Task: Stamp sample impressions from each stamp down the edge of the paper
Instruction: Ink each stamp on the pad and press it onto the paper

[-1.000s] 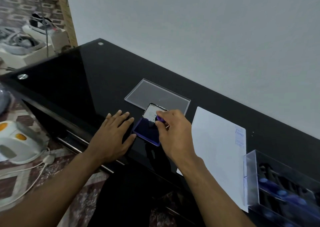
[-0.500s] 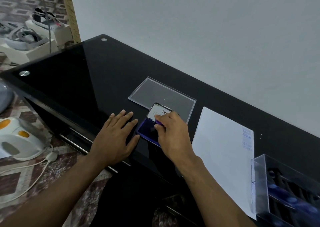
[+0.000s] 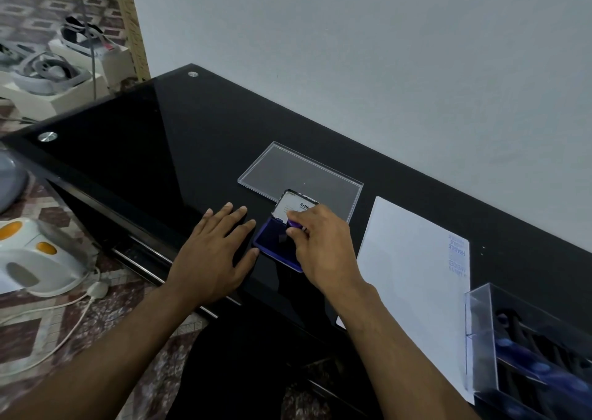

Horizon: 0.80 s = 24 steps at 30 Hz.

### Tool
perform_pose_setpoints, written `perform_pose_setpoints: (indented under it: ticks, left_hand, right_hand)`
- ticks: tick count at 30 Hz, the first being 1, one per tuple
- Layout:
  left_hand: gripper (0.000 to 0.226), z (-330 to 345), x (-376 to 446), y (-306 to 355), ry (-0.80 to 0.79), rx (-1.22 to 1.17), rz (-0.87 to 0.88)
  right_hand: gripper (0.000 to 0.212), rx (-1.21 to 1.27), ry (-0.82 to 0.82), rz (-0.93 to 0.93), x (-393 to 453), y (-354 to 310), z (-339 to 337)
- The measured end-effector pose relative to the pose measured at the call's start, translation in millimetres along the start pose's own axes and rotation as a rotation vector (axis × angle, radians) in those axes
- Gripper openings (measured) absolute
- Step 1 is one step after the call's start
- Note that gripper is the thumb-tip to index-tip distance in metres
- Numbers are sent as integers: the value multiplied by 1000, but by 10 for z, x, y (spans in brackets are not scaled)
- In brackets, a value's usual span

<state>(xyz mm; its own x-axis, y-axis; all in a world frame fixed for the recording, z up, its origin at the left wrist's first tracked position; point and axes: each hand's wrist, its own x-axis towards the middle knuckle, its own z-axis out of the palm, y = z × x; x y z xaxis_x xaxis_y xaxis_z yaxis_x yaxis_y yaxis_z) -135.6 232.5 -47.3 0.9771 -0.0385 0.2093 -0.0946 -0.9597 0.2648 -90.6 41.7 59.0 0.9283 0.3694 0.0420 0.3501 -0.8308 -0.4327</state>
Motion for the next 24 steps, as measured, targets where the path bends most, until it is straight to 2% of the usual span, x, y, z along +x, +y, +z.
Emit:
perform_pose_setpoints:
  ticks: [7, 24]
  left_hand:
    - [67, 8, 5, -7, -1, 4, -1]
    - [66, 13, 9, -2, -3, 17, 0]
  right_hand:
    - [31, 11, 28, -25, -6, 10, -56]
    - [30, -49, -42, -6, 57, -25, -98]
